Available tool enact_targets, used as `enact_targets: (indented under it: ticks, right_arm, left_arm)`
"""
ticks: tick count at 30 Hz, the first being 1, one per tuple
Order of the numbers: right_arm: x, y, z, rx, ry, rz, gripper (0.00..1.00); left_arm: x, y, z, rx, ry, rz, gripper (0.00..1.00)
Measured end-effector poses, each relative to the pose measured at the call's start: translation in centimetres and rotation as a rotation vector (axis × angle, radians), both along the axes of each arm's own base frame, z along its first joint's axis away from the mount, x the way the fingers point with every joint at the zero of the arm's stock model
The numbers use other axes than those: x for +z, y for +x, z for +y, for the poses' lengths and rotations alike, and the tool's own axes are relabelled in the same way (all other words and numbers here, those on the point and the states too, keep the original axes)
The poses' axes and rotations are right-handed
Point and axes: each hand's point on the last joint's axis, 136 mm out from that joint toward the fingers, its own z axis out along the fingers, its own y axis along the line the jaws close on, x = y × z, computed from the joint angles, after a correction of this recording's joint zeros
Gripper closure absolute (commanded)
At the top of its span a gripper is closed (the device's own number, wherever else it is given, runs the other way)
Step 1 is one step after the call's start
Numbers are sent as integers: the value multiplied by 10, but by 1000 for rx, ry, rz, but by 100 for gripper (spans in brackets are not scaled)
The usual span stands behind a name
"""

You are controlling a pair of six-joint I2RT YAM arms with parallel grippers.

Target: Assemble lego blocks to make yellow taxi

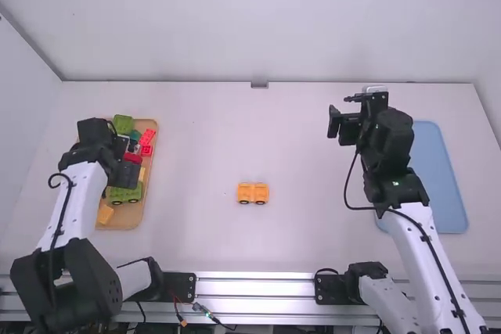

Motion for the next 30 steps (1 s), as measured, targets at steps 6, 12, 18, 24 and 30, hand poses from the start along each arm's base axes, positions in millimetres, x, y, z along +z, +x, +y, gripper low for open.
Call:
enact_targets:
  ticks: [6,12,18,24,30]
  right_arm:
    - [2,1,0,7,-30,-13,1]
    - [8,3,0,16,-47,-41,1]
    - [14,4,1,21,-60,-66,1]
    - [13,4,0,20,-63,-66,1]
    - [15,4,0,21,-65,-71,1]
  left_arm:
    - [-3,-8,10,-46,-54,1,1]
    - [-28,-61,40,47,-143,152,1]
    - [-44,-66,60,9,-163,173,1]
    - [-65,-63,58,-91,-214,217,1]
    - [-86,-67,53,-153,-270,282,1]
